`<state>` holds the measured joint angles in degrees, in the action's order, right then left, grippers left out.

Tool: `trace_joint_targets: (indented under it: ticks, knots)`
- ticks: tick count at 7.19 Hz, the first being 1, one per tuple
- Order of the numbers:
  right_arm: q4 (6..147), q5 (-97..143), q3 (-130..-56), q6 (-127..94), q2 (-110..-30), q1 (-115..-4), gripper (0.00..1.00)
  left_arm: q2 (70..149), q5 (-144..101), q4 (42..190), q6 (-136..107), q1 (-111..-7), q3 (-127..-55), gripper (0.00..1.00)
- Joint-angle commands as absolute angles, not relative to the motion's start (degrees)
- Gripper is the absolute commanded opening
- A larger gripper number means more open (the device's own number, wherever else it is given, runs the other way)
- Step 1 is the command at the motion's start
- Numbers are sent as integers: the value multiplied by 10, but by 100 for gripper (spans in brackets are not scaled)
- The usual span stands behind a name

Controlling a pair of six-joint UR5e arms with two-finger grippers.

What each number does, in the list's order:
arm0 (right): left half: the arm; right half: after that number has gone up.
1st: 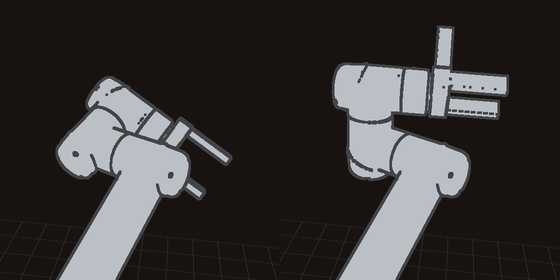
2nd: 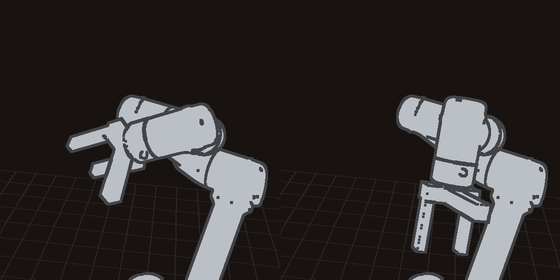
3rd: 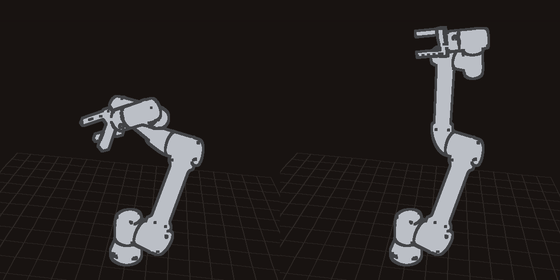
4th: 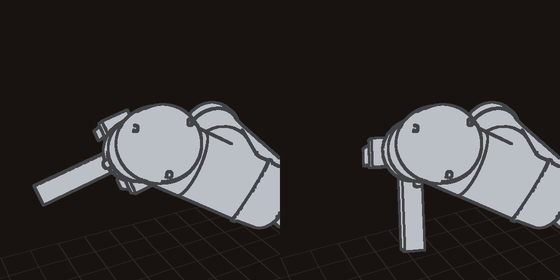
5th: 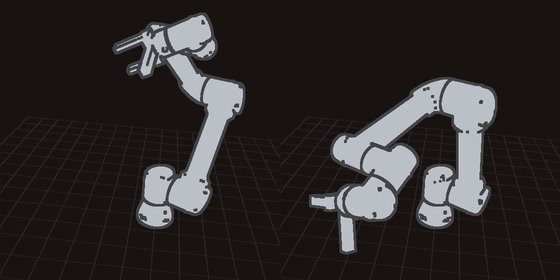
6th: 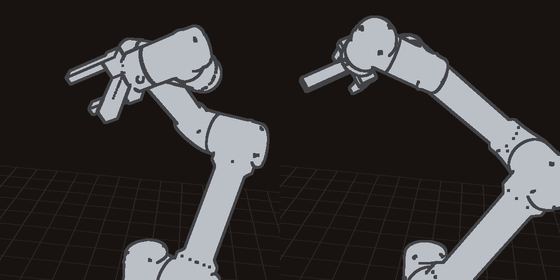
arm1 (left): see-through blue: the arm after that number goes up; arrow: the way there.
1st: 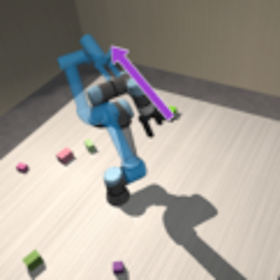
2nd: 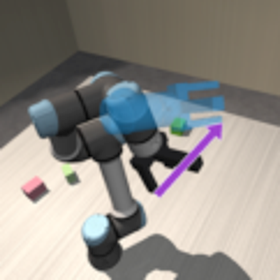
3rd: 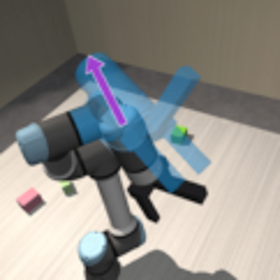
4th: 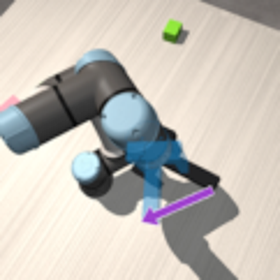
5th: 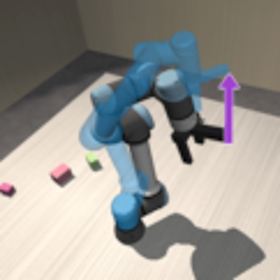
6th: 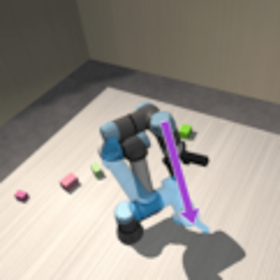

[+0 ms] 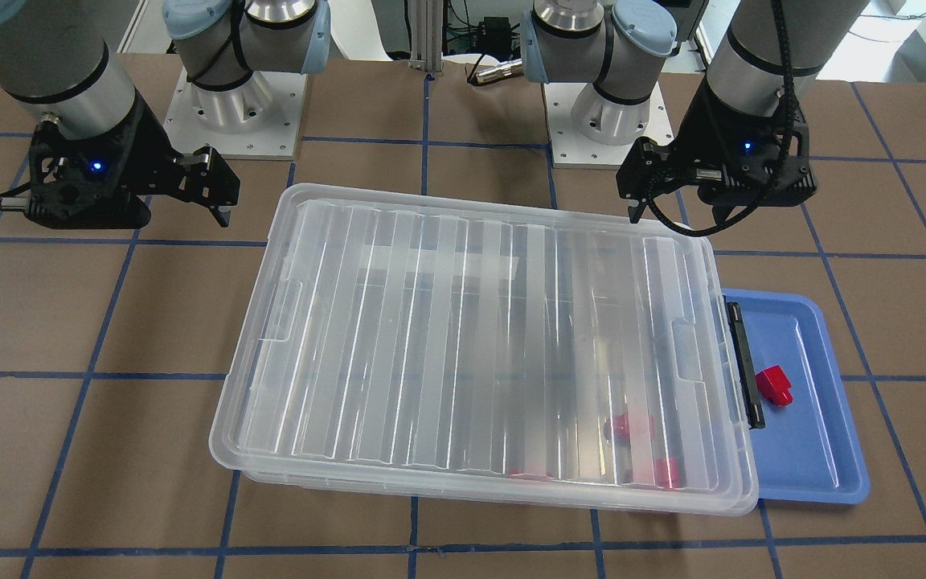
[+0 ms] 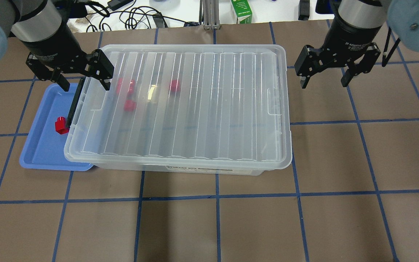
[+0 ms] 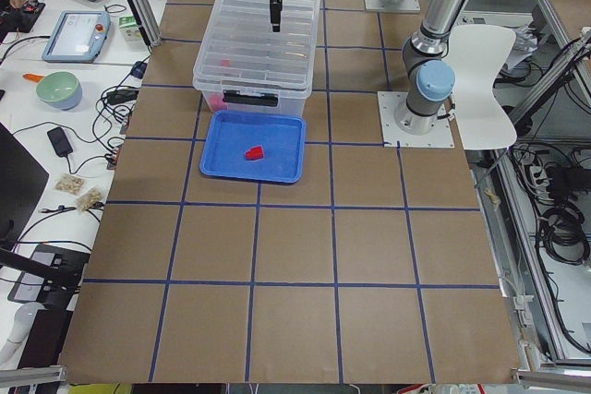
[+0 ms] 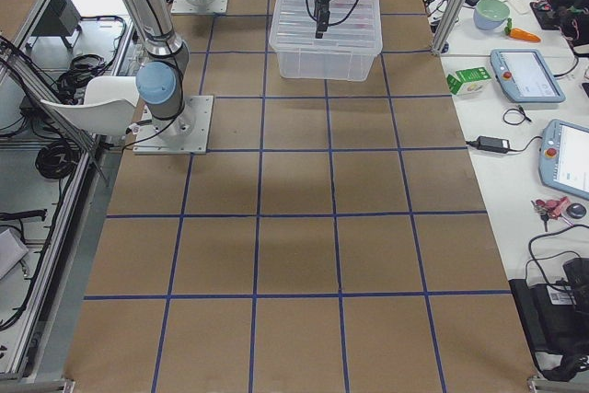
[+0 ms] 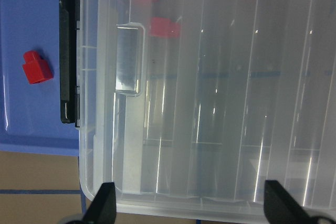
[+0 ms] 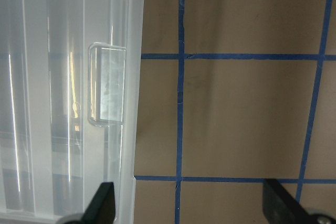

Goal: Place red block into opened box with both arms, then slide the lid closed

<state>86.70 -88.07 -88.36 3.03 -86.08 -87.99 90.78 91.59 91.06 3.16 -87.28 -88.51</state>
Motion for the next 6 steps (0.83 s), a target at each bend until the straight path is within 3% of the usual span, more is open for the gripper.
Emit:
trace_joint_targets:
  ticks: [1, 6]
  knots:
    - [893, -878, -907, 30, -838, -882, 100, 908, 916, 911, 32, -873, -885, 100]
    - [972, -843, -928, 31, -785, -885, 100, 907, 916, 911, 32, -873, -886, 100]
